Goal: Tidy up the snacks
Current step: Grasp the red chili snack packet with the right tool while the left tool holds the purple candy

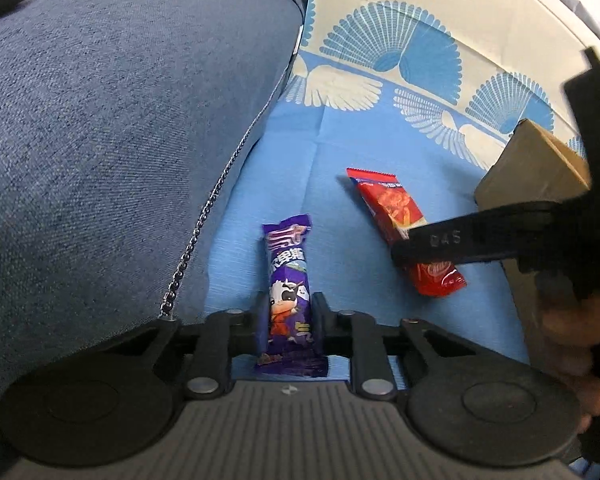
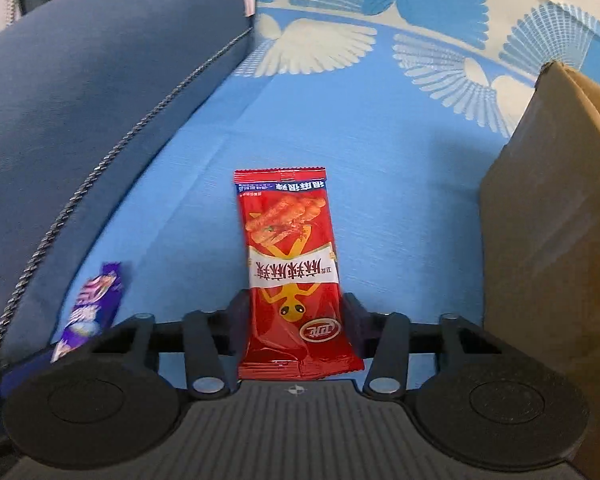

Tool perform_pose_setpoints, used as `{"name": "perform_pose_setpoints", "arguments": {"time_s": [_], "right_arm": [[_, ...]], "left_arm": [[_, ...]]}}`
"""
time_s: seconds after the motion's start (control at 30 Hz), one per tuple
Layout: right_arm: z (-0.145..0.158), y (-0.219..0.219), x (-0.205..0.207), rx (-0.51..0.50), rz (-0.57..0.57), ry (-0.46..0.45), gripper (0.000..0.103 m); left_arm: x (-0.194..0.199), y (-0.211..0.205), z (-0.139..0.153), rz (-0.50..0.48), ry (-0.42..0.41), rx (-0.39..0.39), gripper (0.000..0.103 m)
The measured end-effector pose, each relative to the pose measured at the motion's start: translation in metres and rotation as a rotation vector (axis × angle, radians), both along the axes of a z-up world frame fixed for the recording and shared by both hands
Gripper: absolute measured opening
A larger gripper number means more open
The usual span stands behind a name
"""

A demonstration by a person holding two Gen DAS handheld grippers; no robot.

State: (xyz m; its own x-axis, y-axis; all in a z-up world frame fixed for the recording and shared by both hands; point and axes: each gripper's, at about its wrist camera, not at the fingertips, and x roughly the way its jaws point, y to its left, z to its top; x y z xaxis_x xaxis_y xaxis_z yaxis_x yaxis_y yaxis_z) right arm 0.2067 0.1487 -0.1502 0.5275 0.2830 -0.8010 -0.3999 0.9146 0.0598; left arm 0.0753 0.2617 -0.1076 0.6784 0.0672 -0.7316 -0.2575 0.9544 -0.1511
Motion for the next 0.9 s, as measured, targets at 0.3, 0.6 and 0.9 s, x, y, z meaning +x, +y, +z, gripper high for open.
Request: {"name": "perform_pose_setpoints", "arguments": {"time_s": [0.3,0.6,0.9], "right_arm": [[0.050,-0.033,-0.067,0.067,0.001,-0.040,0.036],[0.059,-0.073,-0.153,0.135,-0.061,0.001,0.036],[0.007,-0.072,-0.163,0.095,-0.140,0.102,0.039]], "left_arm": [[-0.005,0.001,0.004,-0.015,-0.015,-0.030,0.020],[-0.028,0.000,0.017,-0.088,0.032,-0.138,0.020],[-0.056,-0.021,0.024,-0.080,0.058,-0.077,0.020]]}}
